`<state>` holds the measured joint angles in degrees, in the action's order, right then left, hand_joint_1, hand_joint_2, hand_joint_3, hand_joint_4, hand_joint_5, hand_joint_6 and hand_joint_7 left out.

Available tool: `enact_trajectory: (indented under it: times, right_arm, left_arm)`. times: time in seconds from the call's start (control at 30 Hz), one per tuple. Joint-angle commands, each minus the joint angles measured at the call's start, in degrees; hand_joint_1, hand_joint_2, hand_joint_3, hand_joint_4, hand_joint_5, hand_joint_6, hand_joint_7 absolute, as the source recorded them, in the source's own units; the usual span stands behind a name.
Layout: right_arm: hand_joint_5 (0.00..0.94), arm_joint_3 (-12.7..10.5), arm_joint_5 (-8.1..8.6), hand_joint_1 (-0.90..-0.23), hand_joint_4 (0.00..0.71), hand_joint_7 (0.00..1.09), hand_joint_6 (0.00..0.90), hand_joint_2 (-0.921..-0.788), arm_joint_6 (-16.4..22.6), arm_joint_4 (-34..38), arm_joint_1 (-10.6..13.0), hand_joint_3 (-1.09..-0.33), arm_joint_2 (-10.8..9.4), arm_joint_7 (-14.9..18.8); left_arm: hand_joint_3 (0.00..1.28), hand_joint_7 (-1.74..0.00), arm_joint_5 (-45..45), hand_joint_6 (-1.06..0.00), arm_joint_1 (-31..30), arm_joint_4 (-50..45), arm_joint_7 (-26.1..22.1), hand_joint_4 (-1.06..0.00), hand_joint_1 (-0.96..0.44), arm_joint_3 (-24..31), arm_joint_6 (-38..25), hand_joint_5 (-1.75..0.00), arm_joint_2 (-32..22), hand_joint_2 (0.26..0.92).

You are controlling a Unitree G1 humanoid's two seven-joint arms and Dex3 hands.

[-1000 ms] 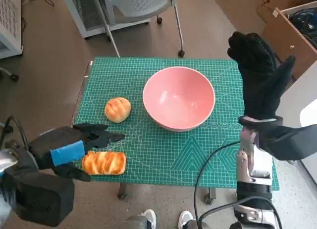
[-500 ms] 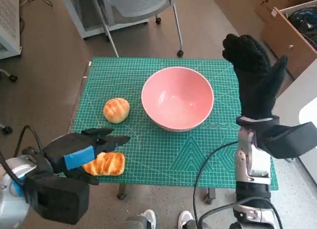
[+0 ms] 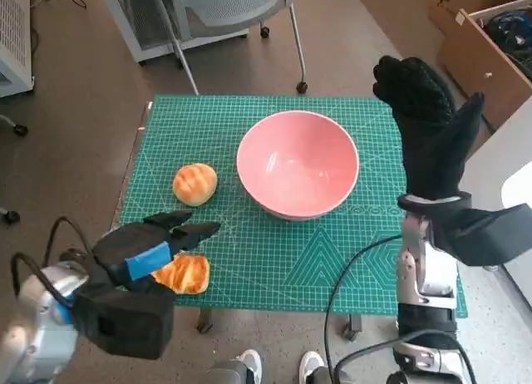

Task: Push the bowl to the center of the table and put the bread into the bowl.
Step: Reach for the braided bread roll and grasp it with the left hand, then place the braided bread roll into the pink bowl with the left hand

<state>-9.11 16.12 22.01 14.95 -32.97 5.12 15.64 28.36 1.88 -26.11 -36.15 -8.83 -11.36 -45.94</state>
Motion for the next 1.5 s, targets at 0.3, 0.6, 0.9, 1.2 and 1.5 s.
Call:
enact_trajectory:
  times: [0.3, 0.6, 0.9, 1.2, 1.5]
  right_arm:
    - [0.000, -0.61, 0.97, -0.566, 0.319, 0.49, 0.142, -0.921, -2.32, -1.12, 1.73, -0.622, 0.84, 0.08]
    - [0.001, -0.36, 0.55, -0.568, 0.320, 0.49, 0.140, -0.921, -2.58, -0.89, 1.45, -0.622, 0.39, -0.32]
    - [0.001, -0.32, 0.78, -0.568, 0.321, 0.49, 0.140, -0.921, -2.47, -0.48, 1.31, -0.620, 0.48, 0.11]
    - [0.002, -0.30, 1.11, -0.574, 0.323, 0.50, 0.139, -0.921, -2.53, -0.08, 1.17, -0.618, 0.63, 0.66]
    - [0.002, -0.15, 1.54, -0.575, 0.325, 0.50, 0.140, -0.921, -2.60, -0.27, 1.41, -0.616, 0.69, 1.11]
  left_arm:
    - [0.01, -0.06, 7.67, -0.45, -1.67, 1.48, 0.34, -0.39, -0.03, -4.22, -4.10, -0.05, 3.82, 0.767]
    - [0.02, -0.16, 12.13, -0.70, -0.90, 2.71, -2.45, -0.67, 0.15, -6.51, -4.48, -0.15, 2.73, 0.814]
    - [0.09, -0.98, 14.15, -0.67, -1.08, 4.12, -1.98, -0.72, 0.01, -6.51, -1.87, -1.17, 2.44, 0.886]
    - [0.39, -1.13, 13.79, -0.68, -0.59, 4.89, -0.59, -0.78, 0.00, -4.90, 0.23, -1.13, 2.98, 0.710]
    - [0.36, -1.13, 12.66, -0.68, 0.93, 4.61, 2.11, -0.80, 0.00, -2.25, 2.43, -1.11, 3.84, 0.726]
